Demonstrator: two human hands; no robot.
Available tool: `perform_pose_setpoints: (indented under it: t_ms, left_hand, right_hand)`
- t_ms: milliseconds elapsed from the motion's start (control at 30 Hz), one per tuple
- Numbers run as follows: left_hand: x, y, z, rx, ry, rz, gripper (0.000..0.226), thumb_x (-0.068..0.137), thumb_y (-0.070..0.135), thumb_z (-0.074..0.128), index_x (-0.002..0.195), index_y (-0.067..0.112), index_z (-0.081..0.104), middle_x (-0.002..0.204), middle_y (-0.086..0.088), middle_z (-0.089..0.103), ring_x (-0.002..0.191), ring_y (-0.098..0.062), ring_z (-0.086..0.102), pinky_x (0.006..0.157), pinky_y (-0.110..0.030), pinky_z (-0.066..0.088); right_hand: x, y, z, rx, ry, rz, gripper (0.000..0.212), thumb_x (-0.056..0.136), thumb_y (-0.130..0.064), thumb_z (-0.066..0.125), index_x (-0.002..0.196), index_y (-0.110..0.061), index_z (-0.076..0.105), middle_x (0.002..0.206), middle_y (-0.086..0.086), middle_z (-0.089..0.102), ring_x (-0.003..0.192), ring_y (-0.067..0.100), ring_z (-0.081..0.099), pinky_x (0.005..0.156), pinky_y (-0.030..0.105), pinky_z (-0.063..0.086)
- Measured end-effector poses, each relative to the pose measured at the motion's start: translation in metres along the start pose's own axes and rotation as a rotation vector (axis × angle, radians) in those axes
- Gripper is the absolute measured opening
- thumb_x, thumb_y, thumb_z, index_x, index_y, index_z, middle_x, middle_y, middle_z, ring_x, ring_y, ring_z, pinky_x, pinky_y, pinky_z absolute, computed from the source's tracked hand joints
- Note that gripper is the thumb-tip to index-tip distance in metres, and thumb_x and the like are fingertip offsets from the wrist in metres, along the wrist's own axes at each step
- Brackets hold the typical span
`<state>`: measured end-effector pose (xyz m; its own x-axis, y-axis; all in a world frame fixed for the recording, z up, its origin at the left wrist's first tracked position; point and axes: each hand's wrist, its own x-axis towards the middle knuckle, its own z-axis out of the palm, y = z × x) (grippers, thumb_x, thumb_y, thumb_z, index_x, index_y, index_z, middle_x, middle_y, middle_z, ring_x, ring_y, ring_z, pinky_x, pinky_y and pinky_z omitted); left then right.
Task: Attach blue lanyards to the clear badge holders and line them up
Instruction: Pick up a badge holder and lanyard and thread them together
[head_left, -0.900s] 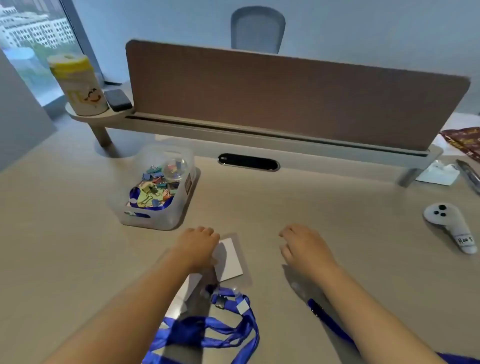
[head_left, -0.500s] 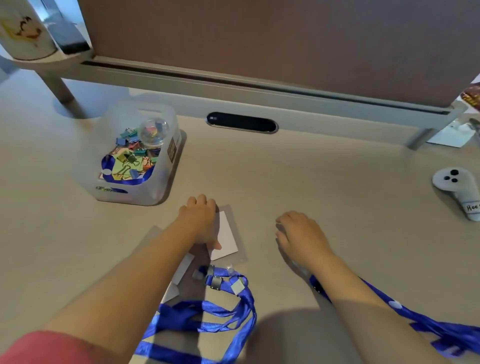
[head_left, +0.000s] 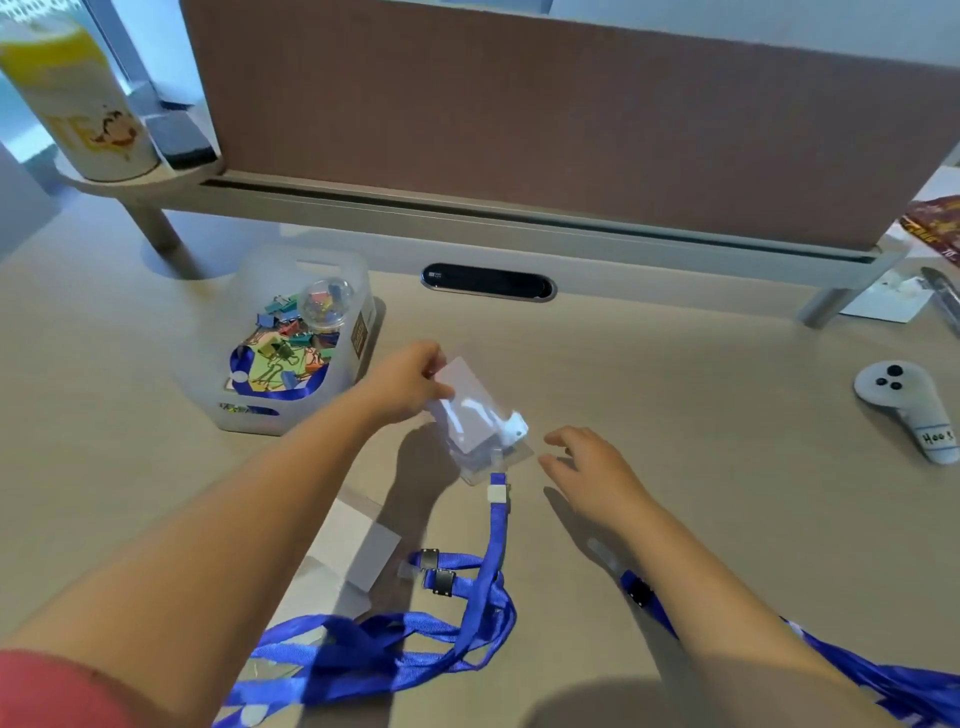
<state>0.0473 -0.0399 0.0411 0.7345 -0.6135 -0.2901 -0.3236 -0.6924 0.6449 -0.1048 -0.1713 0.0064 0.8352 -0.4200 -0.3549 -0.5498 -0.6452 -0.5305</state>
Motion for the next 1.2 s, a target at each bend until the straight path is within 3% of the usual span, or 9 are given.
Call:
perform_pose_setpoints:
  t_ms: [133,233,367,533,633,800,900,1033,1200]
  left_hand:
    - [-0.013,0.020,-0.025,-0.134,0.093,0.042,0.019,0.086,0.009,0.055,0.103,0.002,0.053,0.091,-0.009,0.056,0.084,-0.022,0.051,0.073,-0.027,0.041]
    - [-0.026,0.034,-0.041,-0.190,0.121,0.070,0.023,0.087,0.009,0.055,0.108,0.000,0.052,0.094,-0.009,0.054,0.087,-0.022,0.051,0.076,-0.030,0.040]
    - [-0.040,0.047,-0.060,-0.288,0.154,0.080,0.019,0.087,0.007,0.054,0.106,0.004,0.050,0.100,-0.010,0.054,0.092,-0.023,0.053,0.084,-0.035,0.047]
    - [-0.046,0.045,-0.080,-0.424,0.272,0.017,0.039,0.085,0.008,0.056,0.121,0.005,0.039,0.102,-0.012,0.051,0.090,-0.024,0.053,0.066,-0.022,0.047]
    - [-0.047,0.041,-0.088,-0.459,0.292,-0.060,0.050,0.085,0.009,0.057,0.129,0.006,0.032,0.100,-0.016,0.054,0.087,-0.024,0.055,0.067,-0.026,0.048]
    - [-0.052,0.044,-0.091,-0.312,0.329,-0.141,0.057,0.085,0.019,0.058,0.134,0.006,0.032,0.134,-0.019,0.045,0.115,-0.033,0.050,0.097,-0.043,0.044]
    - [-0.063,0.055,-0.091,-0.291,0.352,0.025,0.047,0.088,0.019,0.054,0.131,0.006,0.040,0.136,-0.016,0.047,0.121,-0.029,0.047,0.100,-0.040,0.040]
    - [-0.083,0.076,-0.085,-0.222,0.318,0.266,0.036,0.088,0.019,0.053,0.122,0.008,0.052,0.124,-0.012,0.059,0.105,-0.016,0.054,0.092,-0.030,0.044]
    - [-0.092,0.088,-0.074,0.092,0.319,0.332,0.042,0.085,0.027,0.057,0.125,0.014,0.051,0.128,-0.006,0.059,0.115,-0.019,0.054,0.095,-0.031,0.045]
  right_hand:
    - [-0.002,-0.021,-0.012,0.267,0.059,0.023,0.046,0.092,-0.024,0.049,0.136,-0.009,0.042,0.139,0.007,0.048,0.124,0.022,0.048,0.095,0.030,0.039]
    - [-0.004,-0.035,-0.022,0.384,0.043,0.005,0.047,0.091,-0.021,0.051,0.135,-0.009,0.042,0.130,0.006,0.050,0.119,0.022,0.050,0.094,0.033,0.042]
    - [-0.010,-0.052,-0.033,0.432,0.062,-0.062,0.015,0.091,-0.014,0.051,0.100,-0.005,0.059,0.092,0.004,0.057,0.089,0.019,0.052,0.079,0.030,0.041]
    - [-0.024,-0.073,-0.053,0.746,0.135,-0.100,0.016,0.092,-0.008,0.049,0.078,-0.009,0.058,0.067,0.004,0.058,0.059,0.013,0.053,0.058,0.019,0.050]
    - [-0.033,-0.086,-0.068,0.793,0.194,-0.141,0.022,0.093,-0.010,0.047,0.074,-0.015,0.056,0.064,0.002,0.057,0.051,0.011,0.043,0.042,0.010,0.040]
    - [-0.042,-0.113,-0.090,0.821,0.232,-0.199,0.024,0.093,-0.012,0.047,0.072,-0.016,0.059,0.062,-0.001,0.058,0.047,0.010,0.035,0.040,0.011,0.033]
    - [-0.045,-0.124,-0.095,0.772,0.230,-0.245,0.025,0.093,-0.013,0.047,0.072,-0.015,0.060,0.061,-0.001,0.057,0.048,0.009,0.036,0.040,0.011,0.033]
    - [-0.047,-0.132,-0.097,0.702,0.229,-0.250,0.020,0.094,-0.013,0.047,0.082,-0.008,0.062,0.061,-0.001,0.056,0.046,0.003,0.041,0.037,0.004,0.034]
    - [-0.048,-0.133,-0.098,0.649,0.179,-0.245,0.025,0.095,-0.012,0.044,0.076,-0.012,0.061,0.061,-0.002,0.056,0.050,0.009,0.037,0.041,0.010,0.033]
